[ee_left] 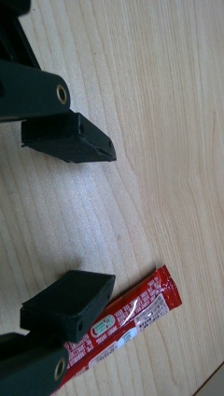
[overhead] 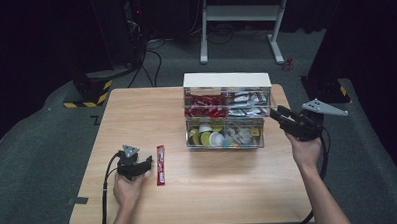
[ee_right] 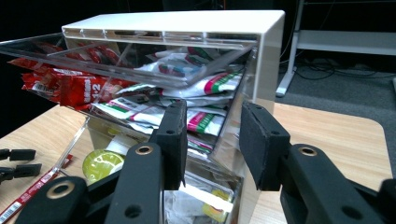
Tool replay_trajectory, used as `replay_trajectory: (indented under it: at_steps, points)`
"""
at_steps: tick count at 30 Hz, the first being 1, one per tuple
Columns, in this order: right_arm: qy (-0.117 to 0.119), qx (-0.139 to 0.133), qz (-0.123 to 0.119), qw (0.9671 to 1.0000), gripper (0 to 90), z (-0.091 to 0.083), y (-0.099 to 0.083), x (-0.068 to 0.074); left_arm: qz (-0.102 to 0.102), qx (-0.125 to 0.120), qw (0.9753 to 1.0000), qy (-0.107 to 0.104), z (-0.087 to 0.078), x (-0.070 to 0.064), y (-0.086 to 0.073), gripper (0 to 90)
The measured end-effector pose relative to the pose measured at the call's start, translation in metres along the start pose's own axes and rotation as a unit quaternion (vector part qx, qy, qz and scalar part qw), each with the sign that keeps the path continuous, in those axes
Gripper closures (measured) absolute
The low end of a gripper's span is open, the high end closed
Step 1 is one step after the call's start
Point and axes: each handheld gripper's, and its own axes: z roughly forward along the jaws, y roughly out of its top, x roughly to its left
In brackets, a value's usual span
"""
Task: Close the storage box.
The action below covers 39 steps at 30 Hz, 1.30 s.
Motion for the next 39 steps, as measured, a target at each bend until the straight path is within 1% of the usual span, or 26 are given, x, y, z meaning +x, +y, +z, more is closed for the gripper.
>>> replay_trajectory:
  at_steps: [4, 10, 19, 24, 30, 39]
  points:
    - [-0.006, -0.003, 0.004, 1.0, 62.0, -0.006, -0.005, -0.004, 0.0, 0.0, 1.0, 0.0, 0.0, 0.0, 0.0, 34.7]
    - [-0.011, -0.009, 0.017, 0.9998, 62.1, -0.014, -0.011, -0.01, -0.001, 0.0, 1.0, 0.0, 0.0, 0.0, 0.0, 34.6]
    - [-0.016, -0.013, 0.037, 0.9991, 62.1, -0.021, -0.026, -0.016, 0.001, 0.001, 1.0, -0.001, -0.001, 0.0, -0.001, 34.4]
    - [-0.014, -0.016, 0.04, 0.999, 60.9, -0.024, -0.033, -0.018, 0.0, 0.001, 1.0, -0.002, -0.001, -0.001, -0.001, 34.2]
    - [-0.017, -0.01, 0.046, 0.9988, 60.0, -0.026, -0.043, -0.02, 0.0, 0.001, 1.0, -0.002, -0.001, -0.001, -0.001, 34.1]
    - [-0.02, -0.002, 0.059, 0.998, 60.0, -0.03, -0.065, -0.022, 0.0, 0.001, 1.0, -0.002, -0.001, -0.001, -0.001, 34.2]
